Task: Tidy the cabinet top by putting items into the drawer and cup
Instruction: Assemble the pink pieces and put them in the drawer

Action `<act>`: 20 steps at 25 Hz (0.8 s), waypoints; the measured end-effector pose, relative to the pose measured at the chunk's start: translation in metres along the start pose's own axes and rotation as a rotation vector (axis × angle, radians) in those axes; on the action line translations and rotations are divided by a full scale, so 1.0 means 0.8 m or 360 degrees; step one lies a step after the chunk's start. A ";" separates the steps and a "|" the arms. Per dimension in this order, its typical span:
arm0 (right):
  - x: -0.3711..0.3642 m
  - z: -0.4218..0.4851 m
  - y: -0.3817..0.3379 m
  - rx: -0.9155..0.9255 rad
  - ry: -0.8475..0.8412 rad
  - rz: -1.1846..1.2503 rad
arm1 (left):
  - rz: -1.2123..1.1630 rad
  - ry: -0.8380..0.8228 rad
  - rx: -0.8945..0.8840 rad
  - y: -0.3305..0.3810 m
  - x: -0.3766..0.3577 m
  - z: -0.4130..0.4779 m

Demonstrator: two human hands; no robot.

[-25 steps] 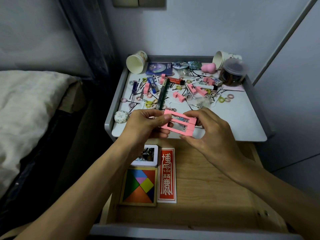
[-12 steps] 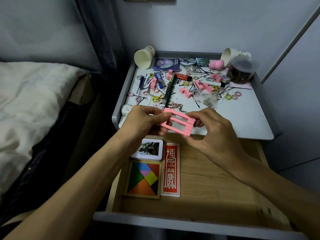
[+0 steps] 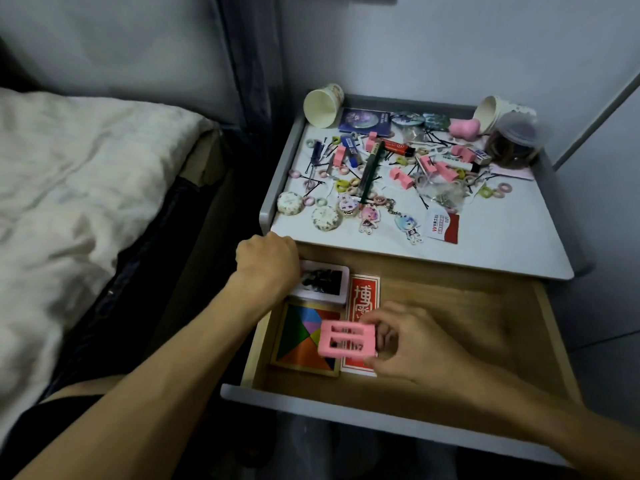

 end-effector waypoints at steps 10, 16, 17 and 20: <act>-0.060 0.008 -0.017 0.0149 -0.0219 0.0074 | 0.0050 -0.0098 -0.0048 0.001 -0.021 0.016; -0.120 0.044 -0.038 0.0387 -0.0400 -0.0106 | 0.0050 -0.0113 -0.0068 0.002 -0.019 0.017; -0.122 0.047 -0.039 0.0409 -0.0453 -0.0164 | 0.0056 -0.0154 -0.0074 0.003 -0.019 0.018; -0.122 0.053 -0.039 0.0545 -0.0553 -0.0412 | 0.0074 -0.0182 -0.0106 0.004 -0.017 0.019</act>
Point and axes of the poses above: each hand's wrist, its own z-axis towards the middle knuckle, its own x-axis out of the back of the hand, y = z × x, the point moved 2 cm from there along z, towards the middle knuckle, and after that the axes turned 6 degrees about -z, right-handed, at the moved point
